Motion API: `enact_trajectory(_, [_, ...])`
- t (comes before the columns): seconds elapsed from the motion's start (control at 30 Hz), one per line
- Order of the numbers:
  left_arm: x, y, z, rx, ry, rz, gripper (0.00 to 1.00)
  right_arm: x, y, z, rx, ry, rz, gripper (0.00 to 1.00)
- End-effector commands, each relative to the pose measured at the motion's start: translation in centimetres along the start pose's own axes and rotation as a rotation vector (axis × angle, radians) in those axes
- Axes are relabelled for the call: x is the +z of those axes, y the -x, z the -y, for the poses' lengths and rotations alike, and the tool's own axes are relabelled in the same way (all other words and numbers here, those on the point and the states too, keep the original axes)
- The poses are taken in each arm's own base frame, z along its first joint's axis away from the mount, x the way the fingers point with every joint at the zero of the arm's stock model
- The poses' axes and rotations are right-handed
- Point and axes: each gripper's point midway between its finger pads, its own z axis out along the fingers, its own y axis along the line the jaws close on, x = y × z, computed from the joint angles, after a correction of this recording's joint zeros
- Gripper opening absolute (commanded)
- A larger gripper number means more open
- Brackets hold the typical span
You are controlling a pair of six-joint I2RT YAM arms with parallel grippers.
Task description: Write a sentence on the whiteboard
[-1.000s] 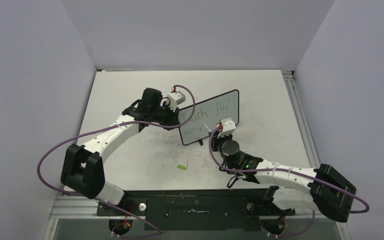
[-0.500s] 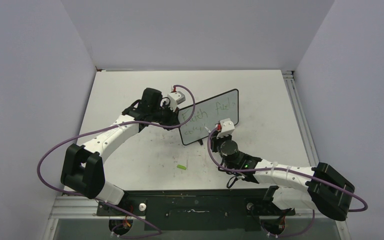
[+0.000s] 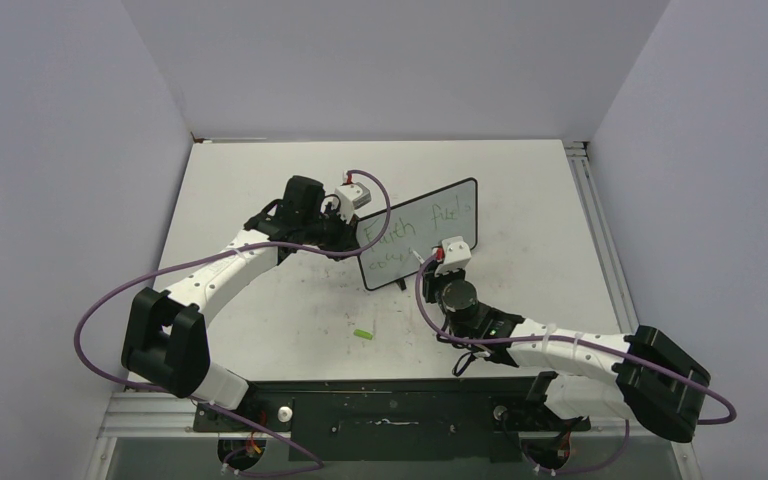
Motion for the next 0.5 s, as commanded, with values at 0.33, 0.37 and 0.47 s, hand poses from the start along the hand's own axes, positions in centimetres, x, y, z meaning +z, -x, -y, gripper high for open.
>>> enact_trajectory(0.33, [-0.6, 0.3, -0.4, 0.045, 0.034, -0.006, 0.00, -0.3, 4.0, -0.5, 0.061, 0.013, 0.113, 0.05])
enact_trajectory(0.37, [-0.6, 0.3, -0.4, 0.045, 0.034, -0.005, 0.00, -0.3, 3.9, -0.5, 0.060, 0.011, 0.112, 0.05])
enact_trajectory(0.47, [-0.6, 0.3, -0.4, 0.045, 0.034, -0.007, 0.00, -0.3, 3.9, -0.6, 0.059, 0.012, 0.110, 0.05])
